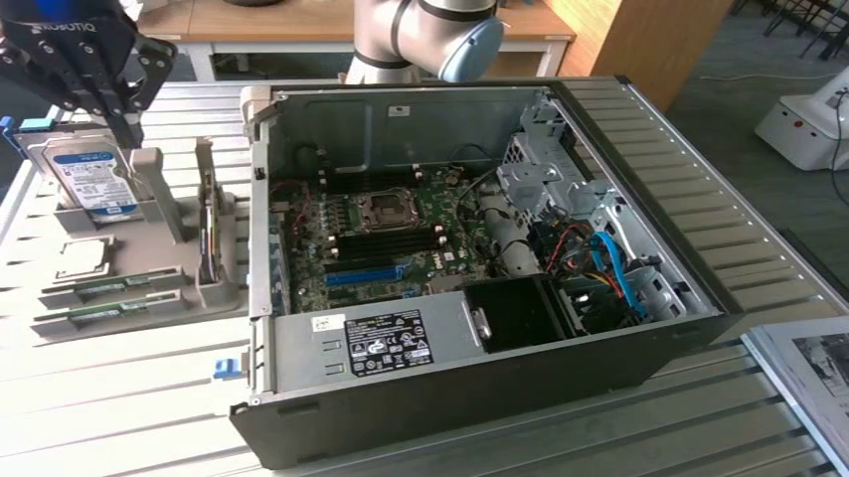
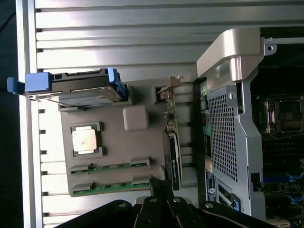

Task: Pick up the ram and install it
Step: 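Reach for the ram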

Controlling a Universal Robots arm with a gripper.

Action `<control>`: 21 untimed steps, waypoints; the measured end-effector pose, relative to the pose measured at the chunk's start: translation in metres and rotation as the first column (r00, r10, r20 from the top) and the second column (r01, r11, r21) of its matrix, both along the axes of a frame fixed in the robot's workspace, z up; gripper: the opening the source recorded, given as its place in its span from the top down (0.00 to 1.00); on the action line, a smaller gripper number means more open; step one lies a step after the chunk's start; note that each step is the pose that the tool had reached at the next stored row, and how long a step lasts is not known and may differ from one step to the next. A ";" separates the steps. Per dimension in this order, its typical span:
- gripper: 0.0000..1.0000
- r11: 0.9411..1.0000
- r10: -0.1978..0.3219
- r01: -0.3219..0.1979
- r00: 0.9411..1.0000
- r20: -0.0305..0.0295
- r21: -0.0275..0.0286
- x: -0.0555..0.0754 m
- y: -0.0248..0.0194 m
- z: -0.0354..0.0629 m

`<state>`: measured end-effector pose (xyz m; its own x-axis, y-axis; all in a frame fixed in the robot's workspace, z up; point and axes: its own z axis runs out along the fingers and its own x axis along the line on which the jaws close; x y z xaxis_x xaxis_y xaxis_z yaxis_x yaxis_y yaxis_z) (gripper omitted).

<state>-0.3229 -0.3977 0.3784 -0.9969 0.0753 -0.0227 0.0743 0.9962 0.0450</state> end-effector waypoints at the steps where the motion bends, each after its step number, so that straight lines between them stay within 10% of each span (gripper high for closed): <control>1: 0.90 1.000 0.000 0.000 1.000 0.000 0.000 -0.002 0.0000 -0.0001; 21: 0.90 1.000 0.000 0.000 1.000 0.000 0.000 -0.033 0.0000 -0.0020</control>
<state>-0.3563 -0.3976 0.3764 -0.9969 0.0753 -0.0223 0.0743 0.9962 0.0450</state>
